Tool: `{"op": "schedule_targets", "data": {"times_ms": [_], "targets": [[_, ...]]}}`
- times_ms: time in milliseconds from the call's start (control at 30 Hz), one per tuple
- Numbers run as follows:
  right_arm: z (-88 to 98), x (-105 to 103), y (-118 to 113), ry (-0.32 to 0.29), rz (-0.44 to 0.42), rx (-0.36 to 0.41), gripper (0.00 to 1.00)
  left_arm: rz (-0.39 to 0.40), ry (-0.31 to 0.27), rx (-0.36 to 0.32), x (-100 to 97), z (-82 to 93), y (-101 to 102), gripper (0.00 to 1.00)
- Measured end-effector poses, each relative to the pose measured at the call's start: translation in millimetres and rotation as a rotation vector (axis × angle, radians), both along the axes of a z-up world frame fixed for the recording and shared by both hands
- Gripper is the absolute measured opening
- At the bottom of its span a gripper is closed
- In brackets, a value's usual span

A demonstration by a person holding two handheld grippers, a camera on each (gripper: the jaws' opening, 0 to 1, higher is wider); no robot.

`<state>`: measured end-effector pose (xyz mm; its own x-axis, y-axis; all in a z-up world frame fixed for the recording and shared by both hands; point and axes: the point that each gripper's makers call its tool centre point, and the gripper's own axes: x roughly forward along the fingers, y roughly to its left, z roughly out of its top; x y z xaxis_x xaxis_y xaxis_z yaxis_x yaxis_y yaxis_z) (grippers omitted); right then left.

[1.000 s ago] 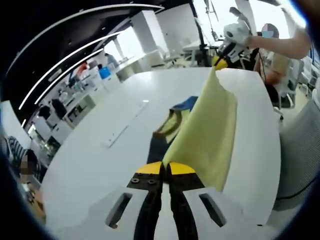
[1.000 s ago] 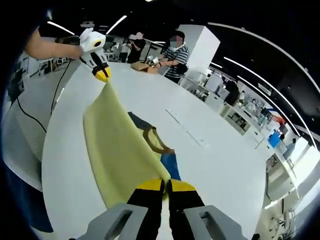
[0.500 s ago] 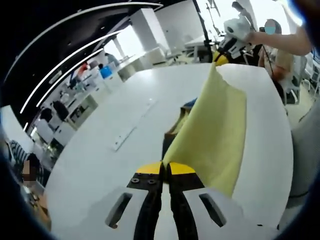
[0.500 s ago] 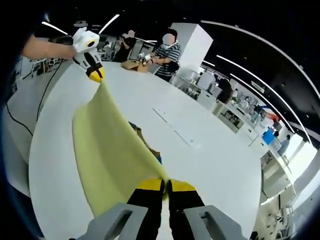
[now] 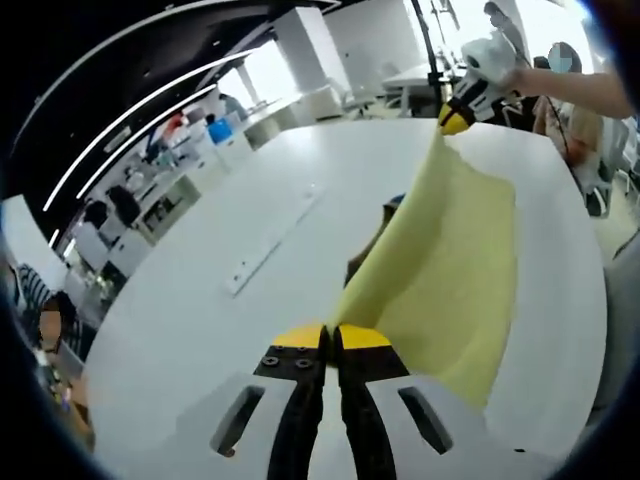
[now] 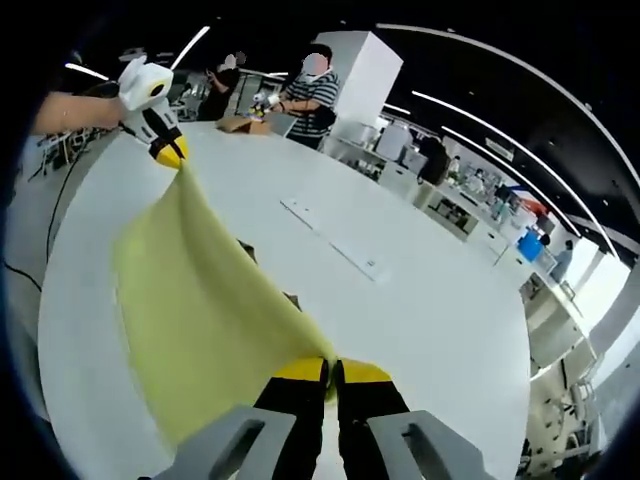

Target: Fold the garment on the visible template until the final outline fits inside the template.

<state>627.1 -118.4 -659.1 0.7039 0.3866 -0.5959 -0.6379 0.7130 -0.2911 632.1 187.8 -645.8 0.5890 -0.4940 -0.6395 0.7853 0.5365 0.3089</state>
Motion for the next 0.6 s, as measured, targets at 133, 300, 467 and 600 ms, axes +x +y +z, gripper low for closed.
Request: {"op": "schedule_targets", "data": {"times_ms": [133, 300, 467, 600], "targets": [[-15.5, 7, 0, 0.027, -0.002, -0.029, 0.0, -0.002, 0.034, 0.003, 10.0, -15.9, -1, 0.01], [-33.1, 15, -1, 0.057, 0.001, -0.049, 0.0, 0.013, 0.06, 0.015, 23.3, -37.2, -2, 0.01], [-49.9, 27, -2, 0.085, -0.003, -0.066, 0.0, 0.014, 0.094, 0.035, 31.5, -57.7, -2, 0.01], [-58.8, 30, -2, 0.098, 0.0, -0.098, 0.0, 0.011, 0.108, 0.042, 35.8, -69.5, -2, 0.01]]}}
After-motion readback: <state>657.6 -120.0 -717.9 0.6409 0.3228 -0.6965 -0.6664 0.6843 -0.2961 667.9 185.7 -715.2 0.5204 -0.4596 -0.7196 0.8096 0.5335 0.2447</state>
